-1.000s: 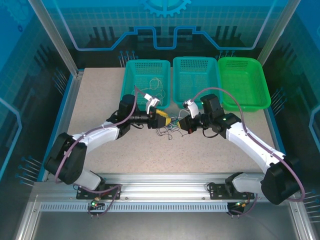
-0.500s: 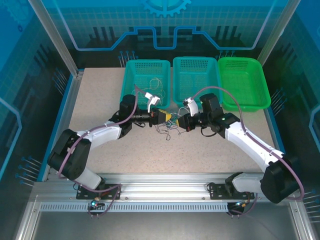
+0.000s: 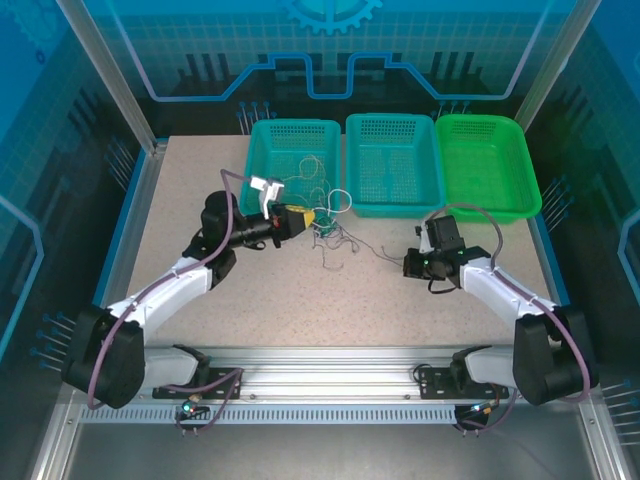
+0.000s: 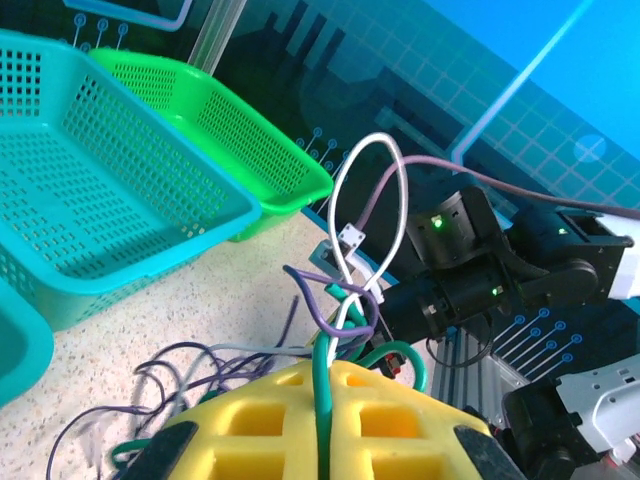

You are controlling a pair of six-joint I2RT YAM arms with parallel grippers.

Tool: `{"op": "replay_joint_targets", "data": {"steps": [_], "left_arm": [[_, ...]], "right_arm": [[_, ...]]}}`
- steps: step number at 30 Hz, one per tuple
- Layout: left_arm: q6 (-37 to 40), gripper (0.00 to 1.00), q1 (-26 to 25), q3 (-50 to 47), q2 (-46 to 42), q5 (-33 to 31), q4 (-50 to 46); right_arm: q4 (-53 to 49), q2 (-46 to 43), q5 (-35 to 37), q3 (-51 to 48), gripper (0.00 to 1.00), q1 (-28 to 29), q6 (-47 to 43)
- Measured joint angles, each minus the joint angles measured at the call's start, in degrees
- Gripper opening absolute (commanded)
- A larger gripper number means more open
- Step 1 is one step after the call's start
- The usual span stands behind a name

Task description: Untangle the cables

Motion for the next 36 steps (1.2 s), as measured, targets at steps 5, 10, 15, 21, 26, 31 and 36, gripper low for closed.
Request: {"op": "replay_joint_targets", "data": {"steps": [5, 10, 15, 21, 26, 31, 36], "left_arm": [[0.0, 0.00, -0.2, 0.0, 2.5, 0.0, -1.1], [0.0, 0.00, -1.6, 0.0, 4.6, 0.0, -1.5], [0.0, 0.00, -2.3, 0.0, 5.4, 0.7, -1.5], [0.0, 0.00, -2.5, 0.3, 5.4, 2.7, -1.4], [-0.2, 0.00, -3.0, 0.5, 5.4, 3.5, -1.0], [-0.2, 0.00, -2.8, 0.5, 5.1, 1.9, -2.3], [1.0, 0.00, -3.5, 0.5, 1.8, -2.0, -7.9]], "right_arm": [[4.0, -3.9, -6.2, 0.0, 0.51, 2.5, -1.7], [12.7, -8.3, -14.4, 0.7, 0.66, 11.3, -4.3], [25.5, -6.5, -18.0, 1.0, 0.71, 18.0, -3.3], [38.2, 0.6, -17.2, 1.8, 0.68, 19.3, 0.8], [40.7, 5.9, -16.5, 5.6, 0.32, 21.4, 2.2], [38.8, 7.3, -11.5, 6.5, 0.05, 22.0, 4.8], [35.3, 5.8, -9.0, 7.1, 0.04, 22.0, 6.5]]}}
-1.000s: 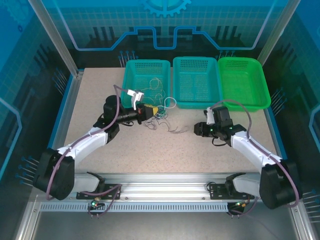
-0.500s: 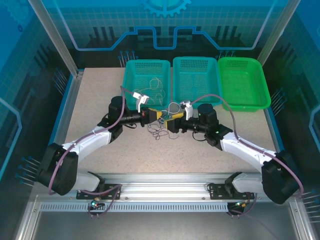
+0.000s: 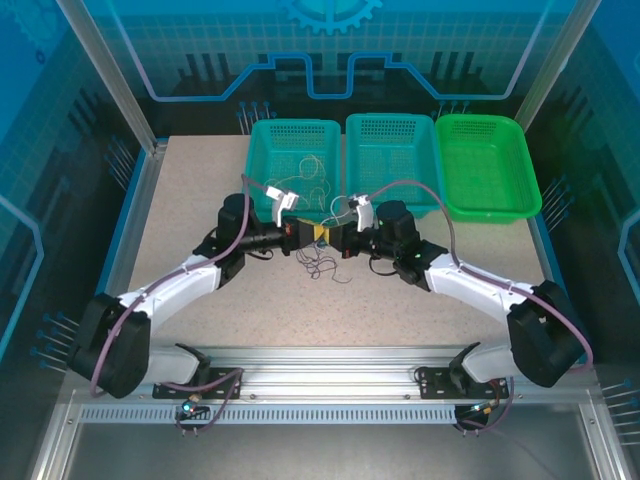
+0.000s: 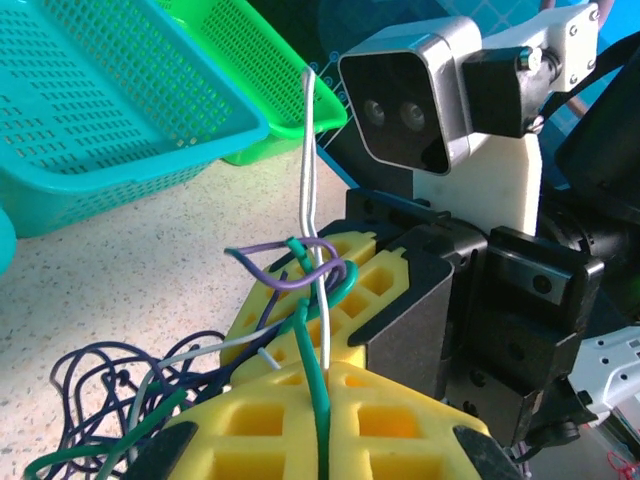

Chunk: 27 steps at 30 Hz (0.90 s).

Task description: Untangle the cables

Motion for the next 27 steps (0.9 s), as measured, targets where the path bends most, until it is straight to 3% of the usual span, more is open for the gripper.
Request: {"op": "replay_joint_targets", "data": {"steps": [8, 14, 18, 27], "left_arm": [[2.1, 0.00, 0.6, -1.0, -7.0, -2.1, -6.6], [2.2, 0.00, 3.9, -1.1, -10.1, -3.2, -5.2], [2.2, 0.00, 4.2, -1.1, -10.4, -3.2, -2.9], [3.3, 0.00, 2.3, -1.1, -7.5, -3.1, -2.1]], "right_arm": [[-0.7, -2.1, -4.0, -1.8, 0.18, -2.6, 0.3], [-11.2, 0.0, 3.1, -4.0, 0.12, -11.3, -0.7], [-15.0, -0.1, 4.2, -6.8, 0.11, -11.3, -2.1], [-15.7, -6.9, -0.7, -6.6, 0.31, -11.1, -3.0]]}}
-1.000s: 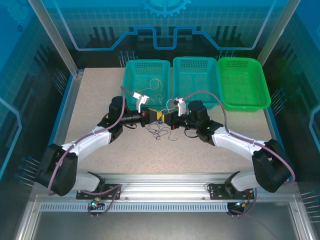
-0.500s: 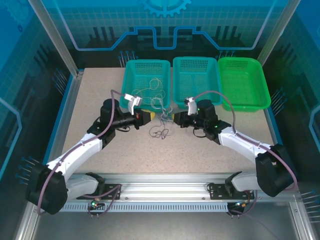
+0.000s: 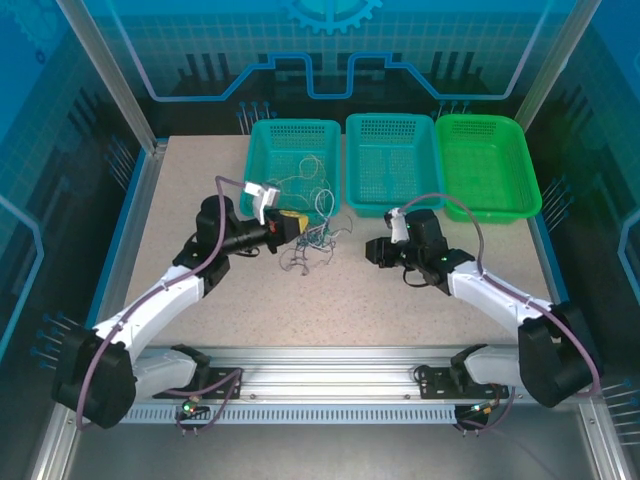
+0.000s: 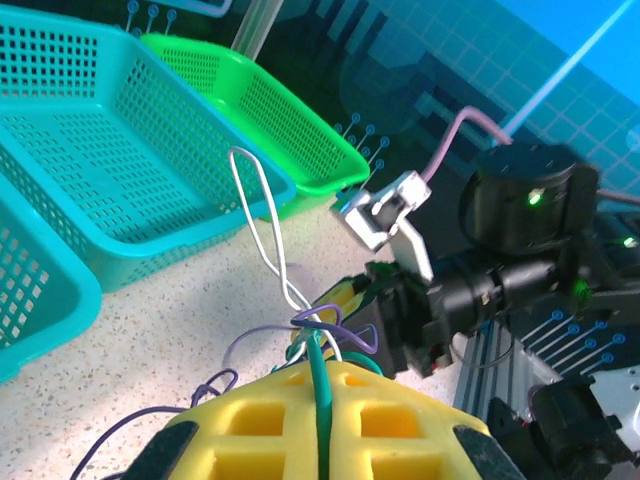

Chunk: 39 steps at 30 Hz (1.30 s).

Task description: Untangle the cables

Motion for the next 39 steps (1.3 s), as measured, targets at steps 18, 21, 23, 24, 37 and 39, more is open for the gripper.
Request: {"op": "replay_joint_targets", "data": {"steps": [18, 21, 23, 24, 37, 39], "left_arm": [[1.7, 0.00, -3.7, 0.0, 5.2, 1.6, 0.2], [1.7, 0.00, -3.8, 0.0, 5.2, 1.6, 0.2], [1.7, 0.00, -3.8, 0.0, 5.2, 1.6, 0.3], [1.7, 0.00, -3.8, 0.0, 5.2, 1.6, 0.3], [4.8, 0.00, -3.4, 0.0, -2.7, -16.6, -10.6], [5.0, 0.00, -2.2, 0.0, -4.3, -19.3, -12.6]], "right_arm": [[8.8, 8.5, -15.2, 14.6, 0.48, 0.7, 9.8], [9.3, 10.8, -15.7, 15.0, 0.38, 1.1, 10.0], [9.5, 11.8, -15.7, 15.0, 0.28, 1.1, 9.9], [9.5, 12.0, -15.6, 15.0, 0.21, 1.1, 9.8], [3.4, -3.1, 0.7, 4.9, 0.00, -11.2, 13.5], [0.1, -6.2, 4.5, 2.9, 0.00, -17.0, 14.1]]}}
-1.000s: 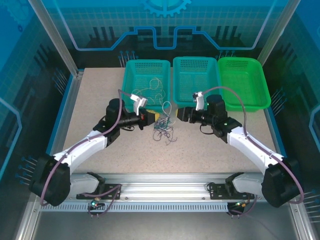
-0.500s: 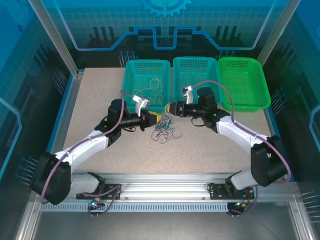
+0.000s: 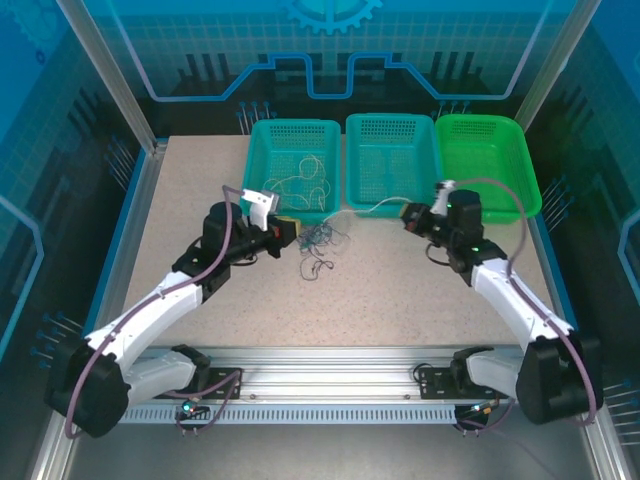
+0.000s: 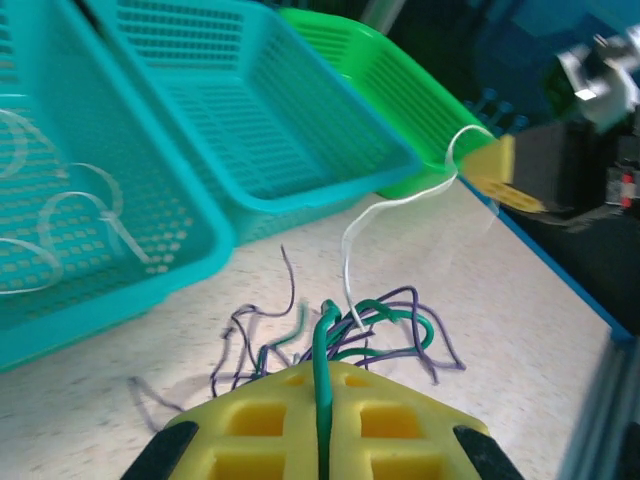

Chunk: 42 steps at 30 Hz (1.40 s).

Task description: Untangle the cables

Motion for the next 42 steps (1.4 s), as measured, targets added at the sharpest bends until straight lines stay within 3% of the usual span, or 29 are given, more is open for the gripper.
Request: {"op": "replay_joint_targets", "data": {"steps": [8, 14, 21, 24, 29, 31, 36, 39, 42], "left_arm": [[-0.4, 0.00, 3.1, 0.0, -1.1, -4.9, -5.0], [-0.7, 0.00, 3.5, 0.0, -0.2, -6.7, -9.0], [-5.3, 0.00, 7.7, -0.6, 0.5, -9.0, -13.0], [-7.2, 0.00, 8.7, -1.2, 0.9, -9.9, -14.5], [-8.4, 0.01, 9.3, -3.4, 2.3, -10.6, -16.0], [-8.4, 0.12, 9.3, -4.9, 2.6, -8.7, -14.9], [-9.3, 0.61, 7.9, -8.5, 3.8, -3.5, -9.1], [-9.0, 0.76, 7.4, -8.7, 3.3, -2.2, -6.7], [-7.5, 0.82, 7.3, -8.4, 0.0, -1.5, -5.3]], "right_arm": [[-9.0, -9.3, 3.0, -4.1, 0.00, -14.2, 0.7], [-13.3, -15.7, 3.1, -2.1, 0.00, -18.8, 0.4], [-15.9, -22.3, 2.4, 0.1, 0.00, -35.6, 4.7], [-15.3, -22.2, 1.9, 0.2, 0.00, -37.4, 6.8], [-14.5, -18.6, 1.0, 2.0, 0.00, -31.6, 6.3], [-14.2, -16.7, -0.5, 4.2, 0.00, -26.6, 4.4], [-12.4, -11.4, -5.6, 13.1, 0.00, -9.8, -2.6], [-11.9, -8.6, -8.0, 17.7, 0.00, -3.0, -5.9], [-12.2, -6.0, -8.4, 21.6, 0.00, 2.1, -8.4]]}}
